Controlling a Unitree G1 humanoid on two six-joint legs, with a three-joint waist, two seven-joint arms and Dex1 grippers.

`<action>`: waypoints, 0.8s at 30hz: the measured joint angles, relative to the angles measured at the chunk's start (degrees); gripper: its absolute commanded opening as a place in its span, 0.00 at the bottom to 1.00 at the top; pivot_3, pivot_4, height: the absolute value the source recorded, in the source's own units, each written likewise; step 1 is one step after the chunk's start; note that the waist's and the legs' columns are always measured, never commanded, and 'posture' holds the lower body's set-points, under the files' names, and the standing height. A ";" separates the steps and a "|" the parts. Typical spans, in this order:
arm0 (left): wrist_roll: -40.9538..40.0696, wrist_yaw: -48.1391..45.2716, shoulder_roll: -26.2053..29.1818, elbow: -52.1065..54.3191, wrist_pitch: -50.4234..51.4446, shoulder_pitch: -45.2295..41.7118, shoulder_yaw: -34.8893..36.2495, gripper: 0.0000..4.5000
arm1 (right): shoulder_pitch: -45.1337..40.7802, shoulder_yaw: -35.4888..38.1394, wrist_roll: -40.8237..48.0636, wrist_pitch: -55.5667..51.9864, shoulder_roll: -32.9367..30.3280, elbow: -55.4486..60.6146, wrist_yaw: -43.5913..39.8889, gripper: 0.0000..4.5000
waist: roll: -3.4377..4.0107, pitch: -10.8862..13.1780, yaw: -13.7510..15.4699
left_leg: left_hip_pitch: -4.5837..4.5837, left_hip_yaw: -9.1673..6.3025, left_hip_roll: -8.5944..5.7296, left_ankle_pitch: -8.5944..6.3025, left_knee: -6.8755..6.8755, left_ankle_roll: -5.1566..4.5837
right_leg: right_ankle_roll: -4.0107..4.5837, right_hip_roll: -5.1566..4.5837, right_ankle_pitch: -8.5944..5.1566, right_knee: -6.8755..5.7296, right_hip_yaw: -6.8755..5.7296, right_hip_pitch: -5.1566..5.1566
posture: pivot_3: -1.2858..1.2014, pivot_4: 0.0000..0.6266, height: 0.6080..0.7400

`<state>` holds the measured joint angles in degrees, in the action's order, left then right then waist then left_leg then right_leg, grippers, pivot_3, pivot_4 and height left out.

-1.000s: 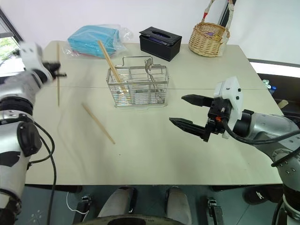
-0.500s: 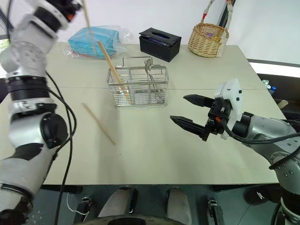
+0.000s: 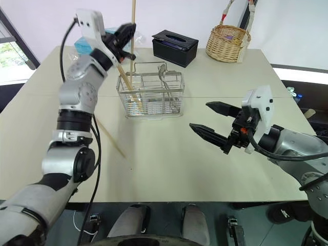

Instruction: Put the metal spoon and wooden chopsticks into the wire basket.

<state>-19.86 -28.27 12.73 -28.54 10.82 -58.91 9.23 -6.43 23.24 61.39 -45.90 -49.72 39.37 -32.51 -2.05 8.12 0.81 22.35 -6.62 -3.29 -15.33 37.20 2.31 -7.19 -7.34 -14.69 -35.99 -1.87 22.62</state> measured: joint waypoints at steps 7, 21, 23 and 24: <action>-0.83 1.67 -2.34 5.07 0.31 3.86 0.17 0.94 | -0.09 0.22 0.82 -0.02 -0.94 -0.10 0.79 0.96 | 0.00 0.00 -0.01 | 0.04 0.01 0.00 -0.03 0.00 -0.06 | 0.00 0.00 0.00 0.02 0.00 0.02 | 0.52 0.24 0.40; -2.86 17.83 8.28 21.46 28.47 2.95 5.41 0.98 | -3.38 -3.60 -0.69 0.55 -0.90 -2.58 -0.39 0.96 | 0.02 0.01 -0.15 | -0.03 -0.05 0.02 -0.03 0.01 -0.07 | -0.01 0.13 -0.01 -0.03 0.01 0.00 | 0.52 0.24 0.40; -2.89 24.91 8.64 23.38 38.83 1.78 9.15 0.98 | -3.69 -4.68 -1.75 0.86 -0.75 -2.78 -0.97 0.96 | 0.03 0.01 -0.08 | -0.06 -0.09 0.02 -0.03 0.00 -0.07 | -0.06 0.15 -0.04 -0.03 0.00 -0.04 | 0.52 0.24 0.40; -2.85 27.83 8.37 23.89 42.98 1.66 10.86 0.98 | -3.84 -5.10 -1.95 0.91 -0.67 -2.83 -1.27 0.96 | 0.03 0.01 -0.03 | -0.07 -0.11 0.01 -0.03 0.00 -0.07 | -0.08 0.16 -0.06 -0.03 0.00 -0.07 | 0.52 0.24 0.40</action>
<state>-22.71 -0.44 21.10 -4.65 53.80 -57.25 20.09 -10.27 18.14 59.44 -44.98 -50.38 36.54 -33.78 -2.03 8.13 0.78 22.28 -6.72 -3.27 -15.36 37.19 2.24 -7.27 -7.18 -14.75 -36.01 -1.88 22.56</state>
